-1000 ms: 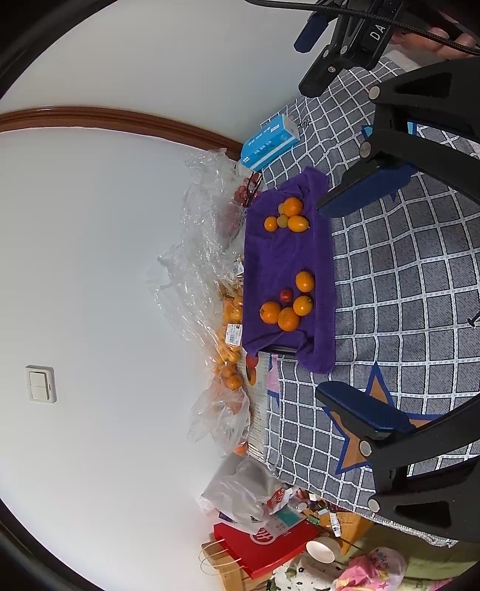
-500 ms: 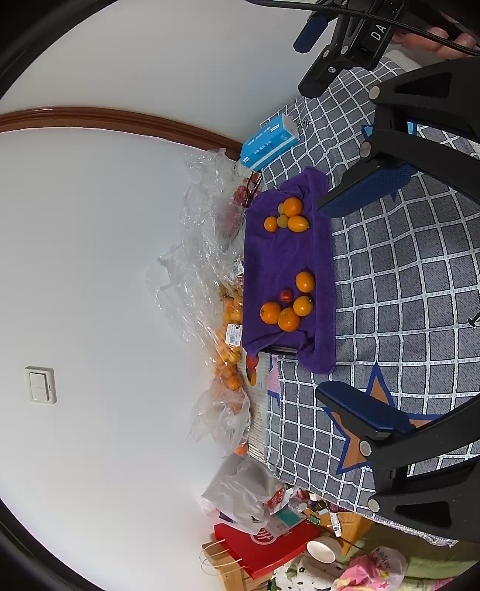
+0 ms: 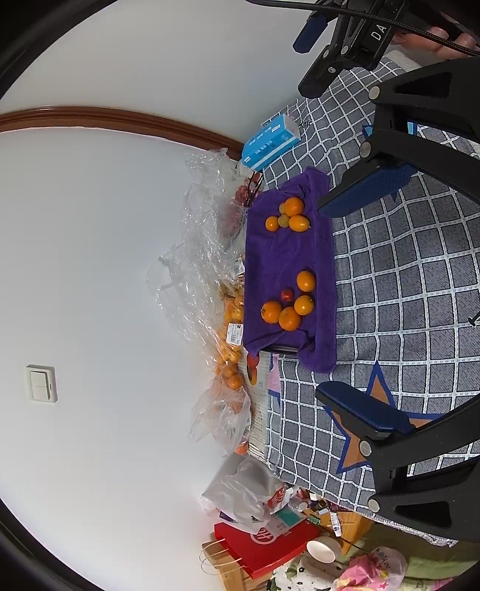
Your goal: Organize fruits
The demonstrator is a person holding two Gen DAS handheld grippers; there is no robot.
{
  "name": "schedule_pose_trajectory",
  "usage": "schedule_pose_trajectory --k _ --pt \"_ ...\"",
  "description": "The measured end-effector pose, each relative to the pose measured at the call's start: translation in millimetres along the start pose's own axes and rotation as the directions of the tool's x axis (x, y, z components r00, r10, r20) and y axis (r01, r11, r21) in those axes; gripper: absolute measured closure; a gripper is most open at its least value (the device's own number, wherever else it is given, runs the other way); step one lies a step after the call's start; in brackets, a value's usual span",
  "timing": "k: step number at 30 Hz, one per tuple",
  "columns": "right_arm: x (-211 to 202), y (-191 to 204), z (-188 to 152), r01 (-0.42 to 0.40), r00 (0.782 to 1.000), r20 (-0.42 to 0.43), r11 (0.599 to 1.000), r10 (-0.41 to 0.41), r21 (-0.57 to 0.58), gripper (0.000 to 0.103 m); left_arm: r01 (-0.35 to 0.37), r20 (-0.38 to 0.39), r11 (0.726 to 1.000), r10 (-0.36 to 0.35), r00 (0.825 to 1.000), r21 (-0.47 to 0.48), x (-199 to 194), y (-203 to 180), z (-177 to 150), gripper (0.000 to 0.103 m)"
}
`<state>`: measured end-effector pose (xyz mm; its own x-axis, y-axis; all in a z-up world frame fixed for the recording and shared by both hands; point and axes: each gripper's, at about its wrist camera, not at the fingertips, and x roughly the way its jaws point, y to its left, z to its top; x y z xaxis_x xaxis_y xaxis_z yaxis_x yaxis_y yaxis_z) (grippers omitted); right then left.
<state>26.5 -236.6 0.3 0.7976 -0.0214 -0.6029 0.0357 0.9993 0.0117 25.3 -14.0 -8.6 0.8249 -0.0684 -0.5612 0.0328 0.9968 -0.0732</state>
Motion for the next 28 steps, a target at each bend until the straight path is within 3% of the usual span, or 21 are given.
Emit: schedule_pose_trajectory --k 28 --pt "-3.8 1.1 -0.4 -0.005 1.0 0.011 1.0 0.005 -0.004 0.002 -0.005 0.002 1.0 0.005 1.0 -0.001 -2.0 0.9 0.2 0.013"
